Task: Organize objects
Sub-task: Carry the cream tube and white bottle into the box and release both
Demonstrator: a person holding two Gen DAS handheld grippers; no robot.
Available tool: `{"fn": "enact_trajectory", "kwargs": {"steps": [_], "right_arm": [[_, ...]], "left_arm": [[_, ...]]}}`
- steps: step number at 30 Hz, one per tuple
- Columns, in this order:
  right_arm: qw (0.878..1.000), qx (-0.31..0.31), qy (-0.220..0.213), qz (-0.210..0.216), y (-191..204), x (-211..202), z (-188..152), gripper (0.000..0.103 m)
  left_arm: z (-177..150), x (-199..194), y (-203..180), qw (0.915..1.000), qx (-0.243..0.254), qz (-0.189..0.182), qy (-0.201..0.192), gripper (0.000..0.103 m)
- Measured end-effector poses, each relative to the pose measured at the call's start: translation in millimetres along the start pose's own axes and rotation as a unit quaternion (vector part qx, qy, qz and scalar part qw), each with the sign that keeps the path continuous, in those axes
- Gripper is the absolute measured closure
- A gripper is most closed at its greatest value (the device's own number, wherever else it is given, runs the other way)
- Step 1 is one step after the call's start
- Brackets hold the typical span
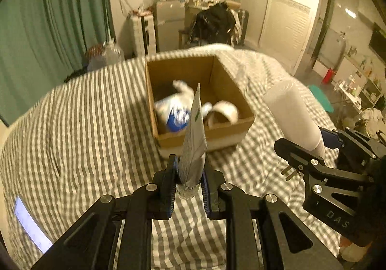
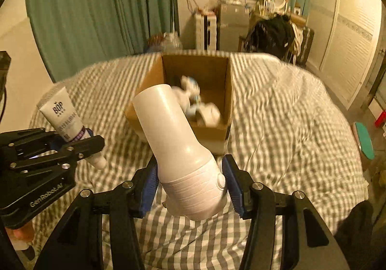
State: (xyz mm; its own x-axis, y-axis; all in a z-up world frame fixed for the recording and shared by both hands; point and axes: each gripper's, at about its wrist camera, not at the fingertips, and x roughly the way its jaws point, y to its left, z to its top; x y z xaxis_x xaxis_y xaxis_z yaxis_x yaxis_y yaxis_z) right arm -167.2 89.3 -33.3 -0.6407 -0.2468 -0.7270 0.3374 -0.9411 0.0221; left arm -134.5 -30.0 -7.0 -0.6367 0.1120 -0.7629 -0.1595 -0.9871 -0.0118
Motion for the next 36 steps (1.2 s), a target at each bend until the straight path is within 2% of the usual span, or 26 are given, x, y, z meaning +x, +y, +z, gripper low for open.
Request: {"fn": "enact_trajectory", "kwargs": {"steps": [4, 10, 14, 19, 23, 28, 33, 35, 36], "right_arm": [[1.0, -0.001, -0.029, 0.002, 2, -27, 21, 0.052], [0.998, 0.0, -0.056, 0.006, 4, -34, 62, 0.052], [0.998, -0.001, -0.059, 0.009, 6, -15, 94, 0.052], [0.999, 0.019, -0.044, 0.009, -6, 38, 127, 0.052], [0.999, 0.037, -0.021, 0.015, -20, 92, 145, 0.052], [0.998, 0.058, 0.003, 0.028, -36, 141, 149, 0.052], [0.995, 0.084, 0.019, 0.04, -53, 171, 141, 0.051], [0.994, 0.095, 0.023, 0.049, -57, 175, 138, 0.05], [0.993, 0.101, 0.023, 0.052, -58, 173, 135, 0.043]], "left_arm": [[29, -11, -3, 0.9998, 0.006, -0.003, -0.02, 0.085], [74, 2, 5, 0.9994, -0.003, -0.009, -0.032, 0.085], [102, 34, 13, 0.9995, -0.014, -0.012, -0.024, 0.085], [126, 88, 24, 0.9994, -0.031, -0.016, -0.005, 0.085], [127, 125, 28, 0.9991, -0.036, -0.019, 0.011, 0.085], [113, 167, 27, 0.9982, -0.035, -0.036, 0.034, 0.085], [101, 172, 20, 0.9983, -0.025, -0.049, 0.02, 0.084], [101, 170, 18, 0.9983, -0.021, -0.051, 0.018, 0.078], [100, 169, 17, 0.9985, -0.02, -0.048, 0.018, 0.073]]}}
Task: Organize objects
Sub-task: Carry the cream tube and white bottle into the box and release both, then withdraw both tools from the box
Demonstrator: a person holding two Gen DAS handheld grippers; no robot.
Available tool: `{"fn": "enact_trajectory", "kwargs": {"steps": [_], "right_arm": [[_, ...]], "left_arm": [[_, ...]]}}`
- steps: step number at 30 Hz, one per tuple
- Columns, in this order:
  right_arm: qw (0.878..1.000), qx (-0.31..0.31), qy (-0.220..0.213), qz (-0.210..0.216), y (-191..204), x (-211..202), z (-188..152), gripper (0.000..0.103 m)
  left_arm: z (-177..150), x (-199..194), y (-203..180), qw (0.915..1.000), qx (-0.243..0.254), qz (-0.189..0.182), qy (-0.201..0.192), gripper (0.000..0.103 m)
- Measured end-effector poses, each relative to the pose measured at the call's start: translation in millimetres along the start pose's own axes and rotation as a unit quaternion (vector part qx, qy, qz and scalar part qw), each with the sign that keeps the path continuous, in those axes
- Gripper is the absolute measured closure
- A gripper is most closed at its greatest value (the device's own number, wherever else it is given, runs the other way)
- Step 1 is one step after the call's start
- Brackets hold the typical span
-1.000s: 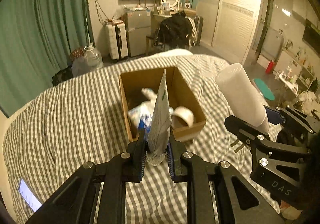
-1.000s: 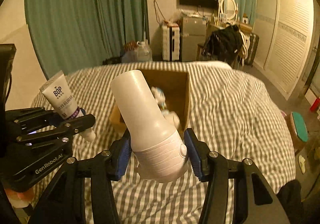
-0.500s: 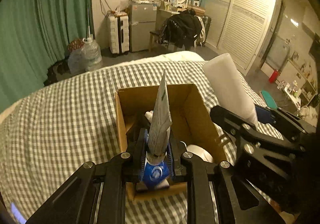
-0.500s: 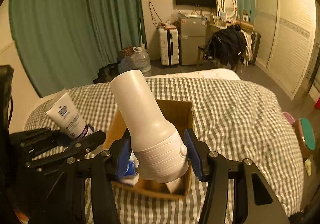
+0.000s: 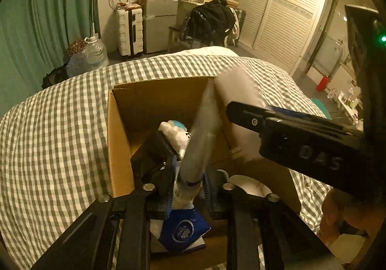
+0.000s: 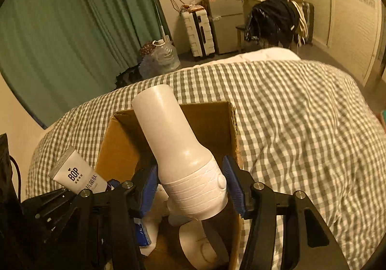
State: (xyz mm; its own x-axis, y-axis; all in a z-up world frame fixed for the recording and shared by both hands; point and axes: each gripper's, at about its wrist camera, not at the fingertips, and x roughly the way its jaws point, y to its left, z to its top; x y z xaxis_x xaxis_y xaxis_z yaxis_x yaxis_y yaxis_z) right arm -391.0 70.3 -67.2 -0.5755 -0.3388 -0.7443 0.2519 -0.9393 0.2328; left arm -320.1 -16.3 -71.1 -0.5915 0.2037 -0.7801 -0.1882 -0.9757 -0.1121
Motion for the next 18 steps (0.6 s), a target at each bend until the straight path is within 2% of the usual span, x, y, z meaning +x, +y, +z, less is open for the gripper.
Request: {"fn": "enact_trajectory", "kwargs": {"steps": [1, 2, 4, 6, 8, 10, 12, 13, 18], "right_arm": [[1.0, 0.004, -0.004, 0.004, -1, -4, 0, 0.035], [1.0, 0.003, -0.01, 0.004, 0, -7, 2, 0.033], [1.0, -0.006, -0.023, -0.008, 5, -20, 5, 0.028], [0.998, -0.023, -0.04, -0.033, 11, -40, 10, 0.026], [0.997, -0.031, -0.057, -0.051, 15, -64, 14, 0.025], [0.995, -0.035, -0.074, -0.064, 18, -90, 16, 0.021], [0.992, -0.037, -0.097, -0.073, 22, -125, 16, 0.019], [0.99, -0.038, -0.112, -0.077, 24, -147, 15, 0.019], [0.982, -0.039, -0.162, -0.089, 35, -230, 7, 0.015]], "left_arm": [[0, -3, -1, 1.0, 0.001, 0.002, 0.0, 0.061], [0, -9, -3, 1.0, 0.002, 0.005, -0.003, 0.044], [1, -24, -4, 0.9998, 0.003, 0.014, -0.015, 0.034], [3, -42, -5, 0.9993, 0.008, 0.029, -0.022, 0.031], [5, -63, -7, 0.9984, 0.009, 0.044, -0.033, 0.022], [8, -89, -9, 0.9971, 0.008, 0.056, -0.051, 0.019], [9, -119, -12, 0.9956, 0.007, 0.06, -0.072, 0.015], [10, -132, -14, 0.9947, 0.005, 0.063, -0.081, 0.01], [8, -204, -28, 0.9882, 0.002, 0.073, -0.134, 0.006]]}}
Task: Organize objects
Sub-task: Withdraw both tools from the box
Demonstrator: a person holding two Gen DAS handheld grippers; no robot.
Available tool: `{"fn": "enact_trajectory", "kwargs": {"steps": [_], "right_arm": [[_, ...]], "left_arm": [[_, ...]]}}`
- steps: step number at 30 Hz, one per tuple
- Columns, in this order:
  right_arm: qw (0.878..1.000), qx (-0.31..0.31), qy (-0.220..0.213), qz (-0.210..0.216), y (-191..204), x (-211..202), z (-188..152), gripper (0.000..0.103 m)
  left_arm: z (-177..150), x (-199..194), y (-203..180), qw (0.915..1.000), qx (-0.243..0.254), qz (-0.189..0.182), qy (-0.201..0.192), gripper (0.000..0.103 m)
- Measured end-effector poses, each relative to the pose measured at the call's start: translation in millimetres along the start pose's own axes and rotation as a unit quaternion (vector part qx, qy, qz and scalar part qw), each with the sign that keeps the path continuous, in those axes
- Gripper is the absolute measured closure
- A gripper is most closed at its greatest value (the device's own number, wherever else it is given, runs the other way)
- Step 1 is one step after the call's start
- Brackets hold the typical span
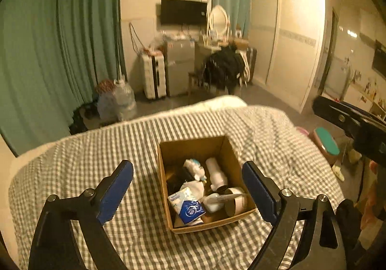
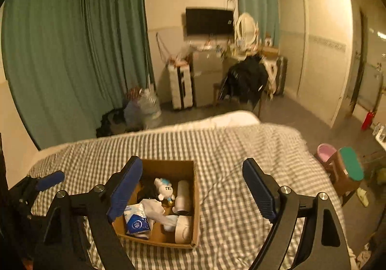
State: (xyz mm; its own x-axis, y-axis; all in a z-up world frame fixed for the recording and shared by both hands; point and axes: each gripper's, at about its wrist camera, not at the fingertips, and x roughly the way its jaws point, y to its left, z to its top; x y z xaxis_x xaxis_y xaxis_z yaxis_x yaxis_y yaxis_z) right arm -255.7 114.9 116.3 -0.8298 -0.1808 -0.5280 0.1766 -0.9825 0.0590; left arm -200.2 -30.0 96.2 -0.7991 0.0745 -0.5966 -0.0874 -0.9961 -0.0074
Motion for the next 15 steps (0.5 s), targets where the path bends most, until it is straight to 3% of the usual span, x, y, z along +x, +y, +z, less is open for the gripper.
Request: {"fn": "enact_trajectory", "kwargs": {"steps": [8, 15], "right_arm": [[0.998, -0.005, -0.056, -0.021, -8, -110, -10, 0.011], [0.995, -0.012, -0.086, -0.039, -10, -154, -45, 0.006]], "left_arm": [[-3, -80, -22, 0.998, 0.014, 0.008, -0.062, 0.002], [-31, -112, -26, 0.9956, 0.009, 0.03, -0.088, 0.001]]}}
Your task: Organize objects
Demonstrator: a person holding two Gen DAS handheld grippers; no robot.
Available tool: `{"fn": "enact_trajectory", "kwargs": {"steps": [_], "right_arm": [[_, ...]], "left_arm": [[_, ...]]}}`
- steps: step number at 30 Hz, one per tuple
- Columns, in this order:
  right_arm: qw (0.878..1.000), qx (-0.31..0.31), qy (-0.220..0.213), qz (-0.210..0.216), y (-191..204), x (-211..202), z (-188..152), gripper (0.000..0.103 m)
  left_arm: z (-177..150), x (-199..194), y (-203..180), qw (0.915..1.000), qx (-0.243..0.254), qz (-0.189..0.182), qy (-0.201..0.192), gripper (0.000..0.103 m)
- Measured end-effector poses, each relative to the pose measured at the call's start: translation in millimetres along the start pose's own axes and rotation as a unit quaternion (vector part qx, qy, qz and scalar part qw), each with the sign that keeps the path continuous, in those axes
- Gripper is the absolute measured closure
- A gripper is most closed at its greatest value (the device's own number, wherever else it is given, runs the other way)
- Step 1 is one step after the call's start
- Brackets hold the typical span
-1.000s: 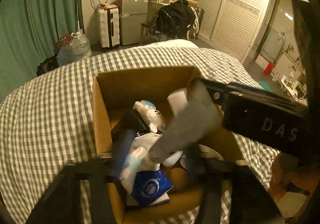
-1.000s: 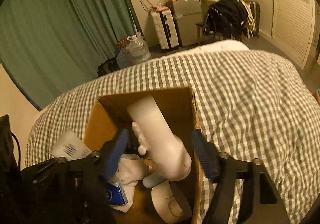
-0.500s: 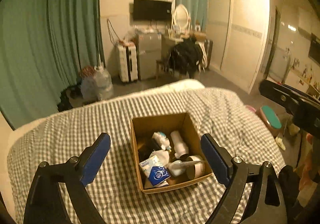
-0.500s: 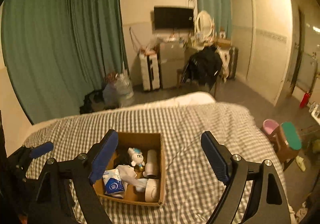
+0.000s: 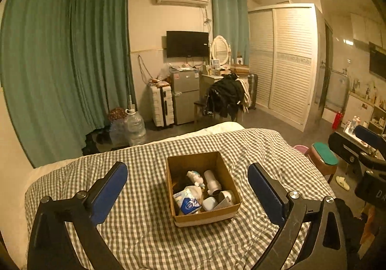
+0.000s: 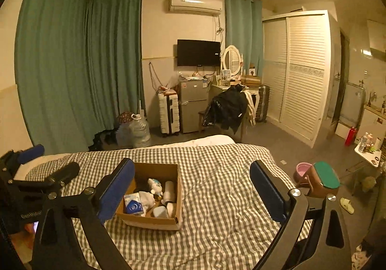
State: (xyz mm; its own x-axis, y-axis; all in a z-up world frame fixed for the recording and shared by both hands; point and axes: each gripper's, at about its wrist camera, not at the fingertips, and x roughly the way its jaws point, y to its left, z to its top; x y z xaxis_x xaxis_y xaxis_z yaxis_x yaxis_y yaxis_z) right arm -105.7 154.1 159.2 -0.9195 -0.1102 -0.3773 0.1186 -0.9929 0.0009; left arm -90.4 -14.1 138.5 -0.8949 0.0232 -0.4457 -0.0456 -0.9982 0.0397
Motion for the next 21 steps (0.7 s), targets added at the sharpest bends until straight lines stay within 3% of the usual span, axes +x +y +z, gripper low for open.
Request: {"fn": "enact_trajectory", "kwargs": {"steps": [12, 15, 21], "right_arm": [[0.999, -0.006, -0.033, -0.016, 7, -15, -82, 0.003], [1.0, 0.001, -0.008, -0.014, 6, -3, -110, 0.002], [0.999, 0.012, 0.036, -0.018, 4, 20, -149, 0.002]], "left_arm": [[-80, -16, -2, 0.9984, -0.023, 0.046, -0.023, 0.0], [-102, -13, -8, 0.9981, -0.011, 0.053, -0.03, 0.0], [-126, 2, -8, 0.9988, -0.001, 0.049, 0.003, 0.0]]}}
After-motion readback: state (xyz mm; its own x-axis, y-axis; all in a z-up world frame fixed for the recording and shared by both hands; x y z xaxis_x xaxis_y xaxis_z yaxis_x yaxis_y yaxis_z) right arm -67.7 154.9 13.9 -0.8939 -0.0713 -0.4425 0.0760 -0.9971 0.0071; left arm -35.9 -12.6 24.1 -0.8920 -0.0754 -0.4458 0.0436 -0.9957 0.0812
